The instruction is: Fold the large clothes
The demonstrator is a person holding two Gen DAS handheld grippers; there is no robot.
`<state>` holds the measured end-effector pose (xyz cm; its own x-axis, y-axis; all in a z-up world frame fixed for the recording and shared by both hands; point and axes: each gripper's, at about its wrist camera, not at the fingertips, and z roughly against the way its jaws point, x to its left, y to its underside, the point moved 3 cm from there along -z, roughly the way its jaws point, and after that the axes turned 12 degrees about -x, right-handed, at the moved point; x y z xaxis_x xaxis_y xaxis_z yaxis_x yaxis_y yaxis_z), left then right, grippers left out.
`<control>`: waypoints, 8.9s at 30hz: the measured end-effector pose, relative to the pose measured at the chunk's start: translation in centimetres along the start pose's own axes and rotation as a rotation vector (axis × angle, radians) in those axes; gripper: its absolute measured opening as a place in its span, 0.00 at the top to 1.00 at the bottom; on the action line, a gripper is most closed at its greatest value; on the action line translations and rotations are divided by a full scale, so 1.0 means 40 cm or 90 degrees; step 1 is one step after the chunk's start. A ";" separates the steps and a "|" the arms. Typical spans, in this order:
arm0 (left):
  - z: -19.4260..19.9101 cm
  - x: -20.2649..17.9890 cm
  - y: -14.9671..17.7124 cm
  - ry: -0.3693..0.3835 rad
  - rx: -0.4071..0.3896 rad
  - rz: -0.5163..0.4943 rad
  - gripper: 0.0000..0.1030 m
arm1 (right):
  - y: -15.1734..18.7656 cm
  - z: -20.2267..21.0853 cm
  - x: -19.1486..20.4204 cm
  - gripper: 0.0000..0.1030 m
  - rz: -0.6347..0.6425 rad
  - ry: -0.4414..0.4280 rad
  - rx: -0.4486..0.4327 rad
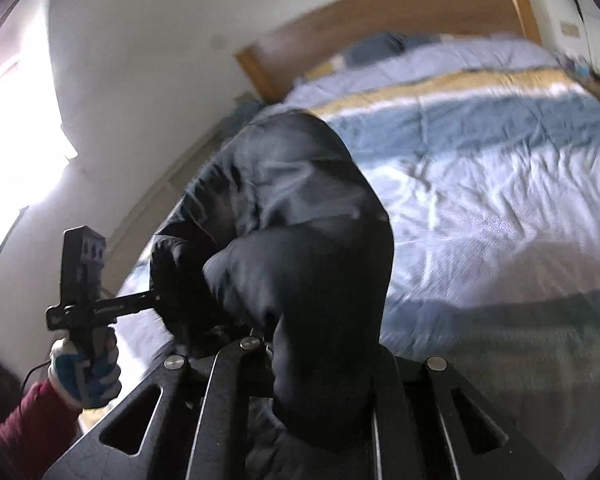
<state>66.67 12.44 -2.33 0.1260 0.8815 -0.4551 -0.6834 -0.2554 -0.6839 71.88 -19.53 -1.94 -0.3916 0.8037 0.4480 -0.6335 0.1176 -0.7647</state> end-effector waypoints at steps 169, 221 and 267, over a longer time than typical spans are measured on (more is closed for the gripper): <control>0.915 -0.212 0.784 -0.352 -0.208 -0.161 0.34 | 0.822 1.006 0.224 0.01 0.109 0.358 -0.014; 0.939 0.370 1.171 0.077 -0.020 0.487 0.28 | 1.129 0.957 -0.014 0.00 -0.221 0.123 0.142; 0.990 0.141 0.957 0.200 -0.158 0.551 0.83 | 0.907 0.994 0.088 0.83 -0.254 -0.139 -0.038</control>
<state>12.75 23.35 -8.51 -0.1399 0.2098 -0.9677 -0.4625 -0.8780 -0.1235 21.01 -35.64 -9.69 -0.2605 0.5477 0.7951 -0.7267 0.4310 -0.5349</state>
